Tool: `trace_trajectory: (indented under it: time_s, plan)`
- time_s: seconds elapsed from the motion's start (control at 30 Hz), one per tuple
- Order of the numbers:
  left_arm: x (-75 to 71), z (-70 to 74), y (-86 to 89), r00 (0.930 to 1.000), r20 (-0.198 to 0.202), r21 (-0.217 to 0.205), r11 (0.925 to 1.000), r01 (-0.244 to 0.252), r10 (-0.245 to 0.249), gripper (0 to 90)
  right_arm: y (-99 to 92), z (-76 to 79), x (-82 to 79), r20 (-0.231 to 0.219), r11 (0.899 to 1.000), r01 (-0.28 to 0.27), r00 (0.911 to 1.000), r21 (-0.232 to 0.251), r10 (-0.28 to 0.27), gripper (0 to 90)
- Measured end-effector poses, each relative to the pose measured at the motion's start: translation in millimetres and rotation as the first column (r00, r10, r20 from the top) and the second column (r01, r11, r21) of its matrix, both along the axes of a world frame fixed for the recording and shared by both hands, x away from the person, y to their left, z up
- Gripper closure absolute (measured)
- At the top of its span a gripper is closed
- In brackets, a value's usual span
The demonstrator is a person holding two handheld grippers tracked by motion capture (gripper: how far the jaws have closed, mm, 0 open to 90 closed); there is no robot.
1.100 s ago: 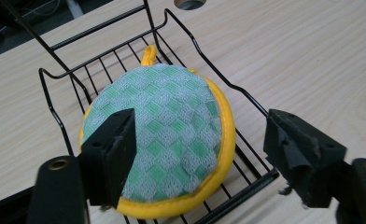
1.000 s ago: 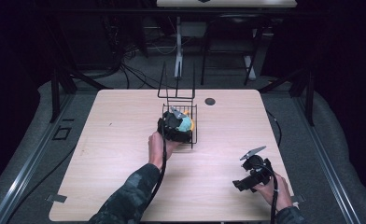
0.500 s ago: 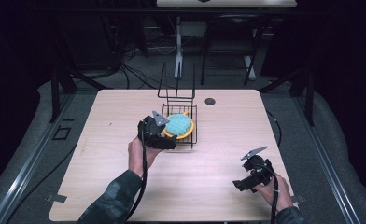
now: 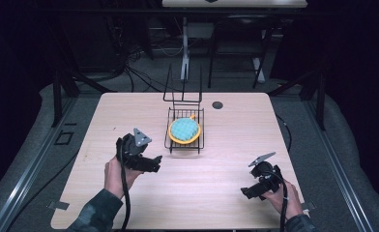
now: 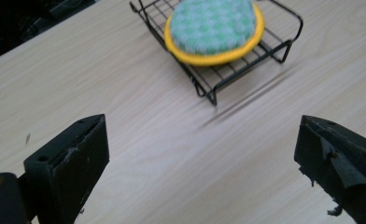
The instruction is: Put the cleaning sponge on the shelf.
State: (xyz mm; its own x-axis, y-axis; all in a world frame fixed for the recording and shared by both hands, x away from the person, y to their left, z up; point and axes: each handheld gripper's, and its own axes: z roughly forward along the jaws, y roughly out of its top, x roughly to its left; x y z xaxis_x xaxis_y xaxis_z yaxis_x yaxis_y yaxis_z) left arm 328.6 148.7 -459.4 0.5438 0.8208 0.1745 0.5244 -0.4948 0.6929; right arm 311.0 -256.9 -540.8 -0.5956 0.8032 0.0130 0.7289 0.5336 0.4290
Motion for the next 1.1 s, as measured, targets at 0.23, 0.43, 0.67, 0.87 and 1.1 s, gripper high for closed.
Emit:
trace_trajectory:
  time_s: [0.23,0.43,0.67,0.87,1.1]
  plan:
    - [-15.8,-14.6,27.9,0.9974,-0.062,0.003,0.9994,-0.035,0.036,0.2,0.7,-1.1,-0.4,-0.004,1.000,0.005,1.0000,-0.008,-0.005,0.0]
    - [-28.4,-30.3,44.0,0.9942,-0.092,0.001,0.9985,-0.055,0.055,0.2,0.8,-1.2,-0.6,0.002,1.000,-0.001,1.0000,-0.023,0.001,0.0]
    - [-41.2,-56.3,62.9,0.9875,-0.130,0.034,0.9958,-0.085,0.089,0.1,1.7,-2.4,-0.9,-0.001,1.000,-0.006,1.0000,-0.026,0.006,0.0]
    - [-37.7,-64.9,74.3,0.9820,-0.147,0.045,0.9926,-0.113,0.119,0.2,2.2,-3.3,-0.5,-0.008,1.000,-0.005,1.0000,-0.027,0.004,0.1]
    - [-32.7,-68.0,81.8,0.9808,-0.152,0.025,0.9925,-0.119,0.122,0.2,2.1,-4.9,0.4,-0.010,1.000,0.000,1.0000,-0.023,0.000,0.1]
